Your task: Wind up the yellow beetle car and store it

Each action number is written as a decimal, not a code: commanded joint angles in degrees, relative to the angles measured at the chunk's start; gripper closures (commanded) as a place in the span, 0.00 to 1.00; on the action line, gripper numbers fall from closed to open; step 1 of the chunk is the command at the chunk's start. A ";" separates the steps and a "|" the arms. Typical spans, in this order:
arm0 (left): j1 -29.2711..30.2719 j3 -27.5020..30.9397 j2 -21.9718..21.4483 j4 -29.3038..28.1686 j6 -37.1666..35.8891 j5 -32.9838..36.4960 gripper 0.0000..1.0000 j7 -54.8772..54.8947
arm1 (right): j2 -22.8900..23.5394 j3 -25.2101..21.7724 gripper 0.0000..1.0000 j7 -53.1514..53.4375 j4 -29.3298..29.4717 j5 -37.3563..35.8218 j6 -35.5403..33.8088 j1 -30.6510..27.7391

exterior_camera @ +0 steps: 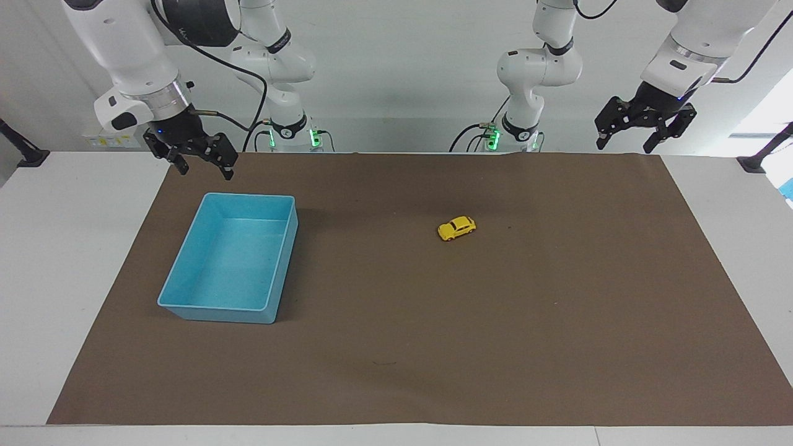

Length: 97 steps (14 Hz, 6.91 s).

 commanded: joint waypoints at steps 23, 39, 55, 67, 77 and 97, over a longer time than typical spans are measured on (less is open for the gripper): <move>-0.29 0.01 -1.34 -1.45 -1.51 -0.60 0.00 -21.59 | -0.86 -0.69 0.00 -1.20 -0.62 1.36 -0.26 0.02; -0.20 -0.17 -3.44 -4.95 -0.10 -3.32 0.00 -70.87 | -0.86 -0.69 0.00 -1.20 -0.62 1.36 -0.35 0.02; -7.23 -1.22 -3.71 -22.53 20.79 -5.70 0.00 -123.87 | -0.86 -0.69 0.00 -1.20 -0.62 1.36 -0.35 0.02; -21.10 -1.04 3.29 -35.10 39.16 -5.61 0.00 -137.78 | -0.86 -0.69 0.00 -1.20 -0.62 1.36 -0.35 0.02; -28.68 -0.87 10.26 -42.93 55.71 -4.90 0.00 -141.74 | -0.86 -0.69 0.00 -1.20 -0.62 1.36 -0.35 -0.07; -23.33 -0.52 8.77 -48.21 56.67 -3.15 1.00 -135.68 | -0.86 -0.69 0.00 -1.20 -0.62 1.36 -0.44 -0.07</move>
